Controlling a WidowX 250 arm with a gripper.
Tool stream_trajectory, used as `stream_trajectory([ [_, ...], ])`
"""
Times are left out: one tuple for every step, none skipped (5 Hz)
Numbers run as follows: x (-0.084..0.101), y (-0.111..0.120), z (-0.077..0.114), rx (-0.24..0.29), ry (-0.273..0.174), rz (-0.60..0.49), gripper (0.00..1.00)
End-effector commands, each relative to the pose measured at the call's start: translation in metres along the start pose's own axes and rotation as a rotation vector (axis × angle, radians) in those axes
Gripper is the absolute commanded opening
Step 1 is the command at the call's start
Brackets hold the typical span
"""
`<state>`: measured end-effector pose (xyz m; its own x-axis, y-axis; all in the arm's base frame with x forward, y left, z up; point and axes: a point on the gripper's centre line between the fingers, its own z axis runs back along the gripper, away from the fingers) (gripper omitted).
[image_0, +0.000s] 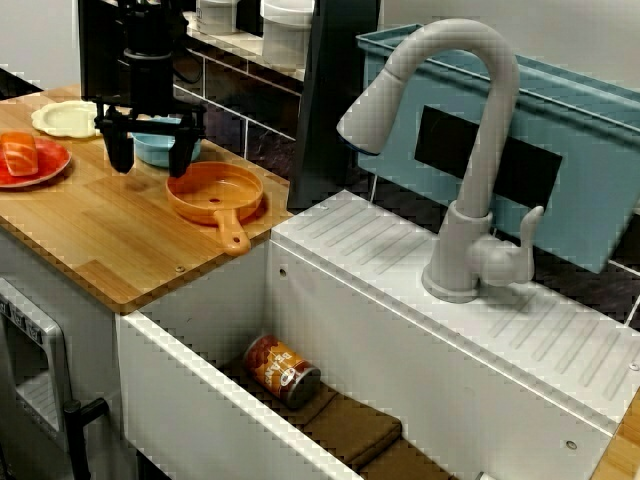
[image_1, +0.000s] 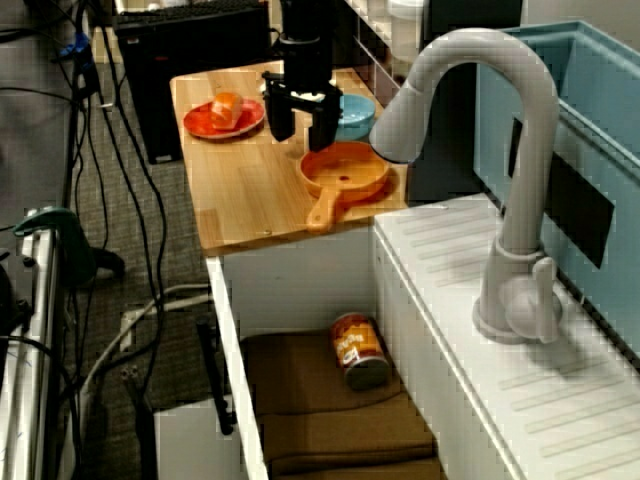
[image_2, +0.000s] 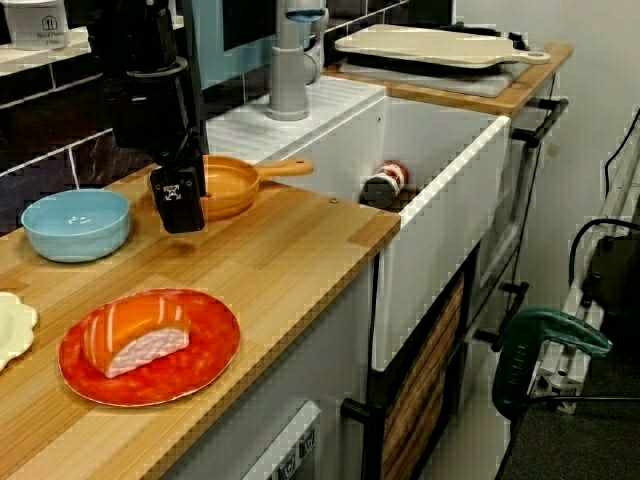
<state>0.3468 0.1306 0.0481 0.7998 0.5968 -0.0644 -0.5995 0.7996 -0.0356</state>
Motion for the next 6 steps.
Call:
stream_trajectory([
  [-0.0015,0.0072,0.0358,-0.036,-0.081,-0.111,1.0],
  [-0.0059,0.0074,0.0386,-0.045,-0.086,-0.162,1.0],
  [-0.0075,0.0057,0.0372,-0.02,-0.082,-0.271,1.0],
  [-0.0076,0.0012,0.0402,0.011,-0.085,-0.394,1.0],
  [-0.0038,0.0019,0.0415,-0.006,-0.083,-0.537,1.0],
  [0.0003,0.002,0.0439,-0.016,-0.052,-0.671,1.0],
])
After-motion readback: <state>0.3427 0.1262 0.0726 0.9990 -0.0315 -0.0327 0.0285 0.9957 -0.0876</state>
